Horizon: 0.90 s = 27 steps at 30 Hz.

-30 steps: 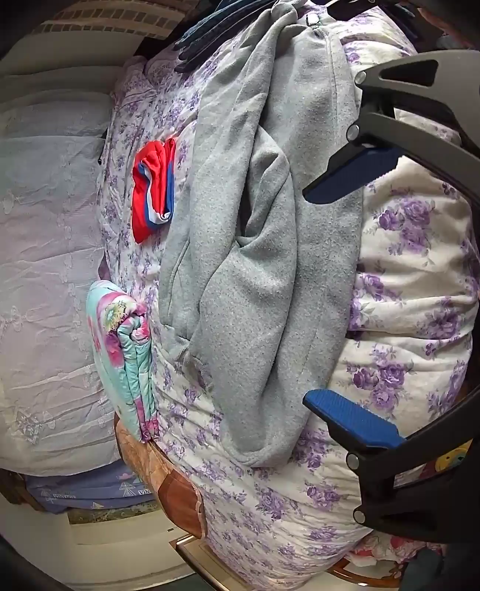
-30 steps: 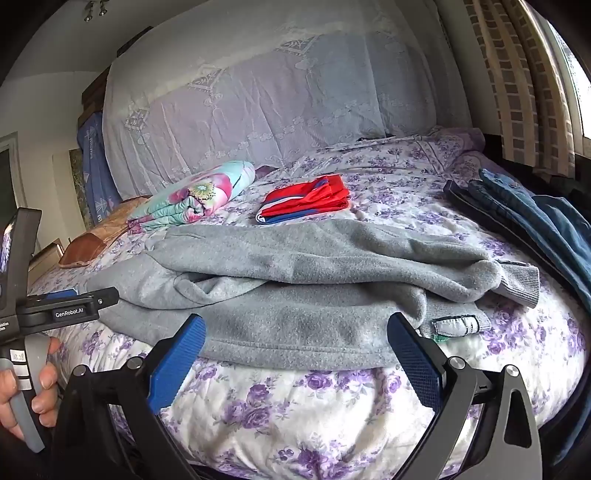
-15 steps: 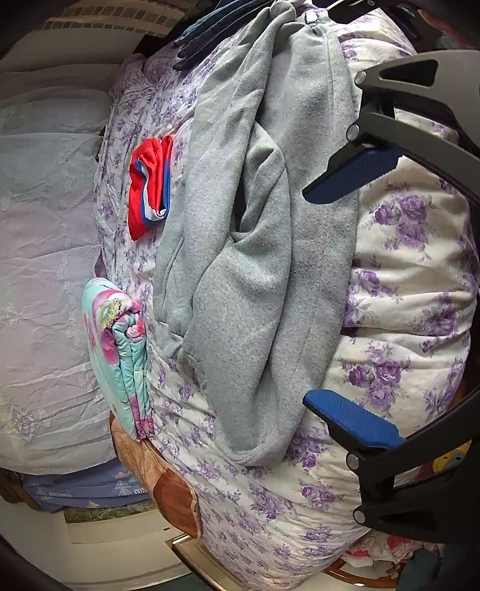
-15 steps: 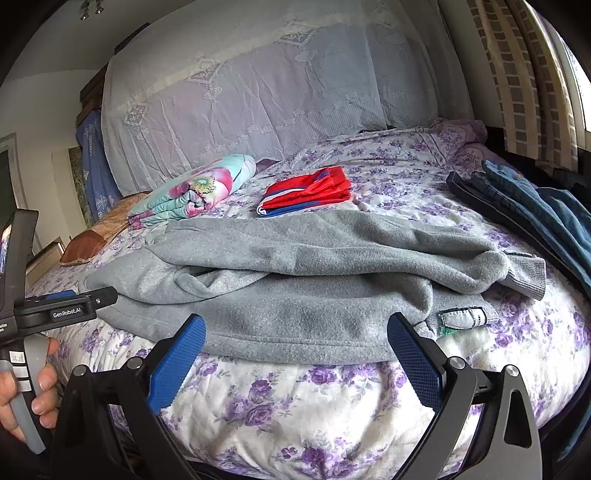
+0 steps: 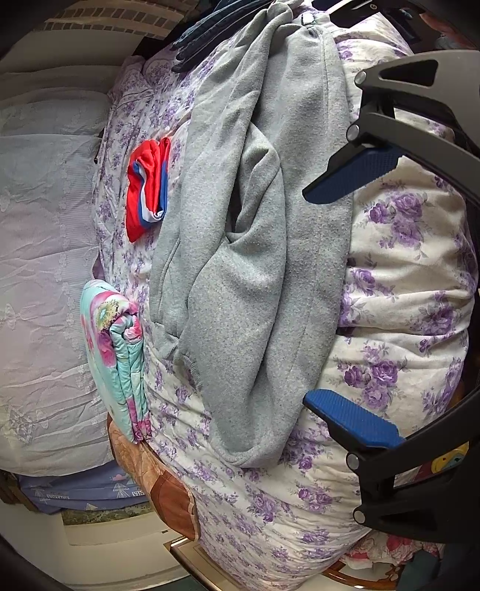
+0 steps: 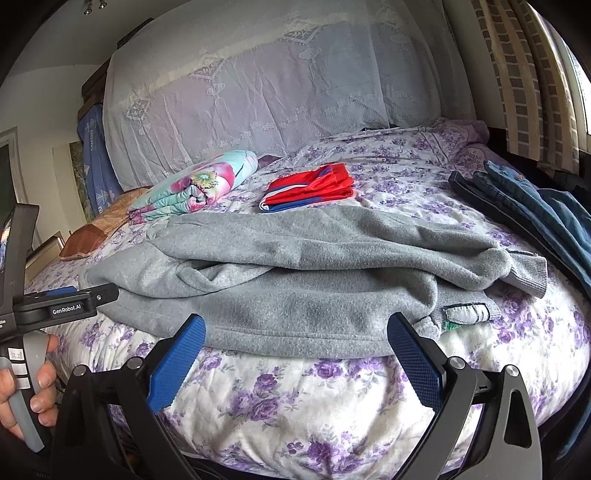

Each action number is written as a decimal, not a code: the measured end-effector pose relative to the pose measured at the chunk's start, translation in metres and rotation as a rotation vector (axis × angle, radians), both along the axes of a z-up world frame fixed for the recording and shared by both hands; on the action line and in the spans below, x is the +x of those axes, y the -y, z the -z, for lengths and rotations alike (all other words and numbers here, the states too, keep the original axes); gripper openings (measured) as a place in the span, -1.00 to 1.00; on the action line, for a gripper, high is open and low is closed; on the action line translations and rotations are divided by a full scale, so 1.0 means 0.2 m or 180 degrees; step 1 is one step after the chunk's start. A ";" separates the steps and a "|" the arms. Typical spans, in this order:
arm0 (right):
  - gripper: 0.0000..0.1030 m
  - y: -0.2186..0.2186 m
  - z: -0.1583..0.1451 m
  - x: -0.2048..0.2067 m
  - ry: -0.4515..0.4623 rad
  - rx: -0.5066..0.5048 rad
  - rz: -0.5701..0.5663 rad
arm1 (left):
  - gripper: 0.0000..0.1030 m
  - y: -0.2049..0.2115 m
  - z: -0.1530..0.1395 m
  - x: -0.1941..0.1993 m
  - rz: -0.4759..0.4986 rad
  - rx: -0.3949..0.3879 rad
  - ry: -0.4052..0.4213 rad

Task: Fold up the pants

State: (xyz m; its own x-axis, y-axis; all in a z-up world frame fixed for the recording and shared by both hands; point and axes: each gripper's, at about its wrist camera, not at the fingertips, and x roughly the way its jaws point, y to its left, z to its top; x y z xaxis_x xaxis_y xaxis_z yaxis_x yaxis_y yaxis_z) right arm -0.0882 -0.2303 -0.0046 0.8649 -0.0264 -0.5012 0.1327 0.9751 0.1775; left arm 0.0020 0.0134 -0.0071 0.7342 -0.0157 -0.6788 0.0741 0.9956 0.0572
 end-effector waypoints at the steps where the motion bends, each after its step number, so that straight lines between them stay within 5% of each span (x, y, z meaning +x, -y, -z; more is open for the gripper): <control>1: 0.93 0.00 0.00 0.00 0.0009 -0.0006 0.0008 | 0.91 0.00 0.00 0.00 0.0001 0.0006 0.0004; 27: 0.93 0.02 -0.02 -0.01 0.0060 -0.0067 0.0025 | 0.91 -0.01 0.01 -0.02 -0.0020 0.0028 0.0011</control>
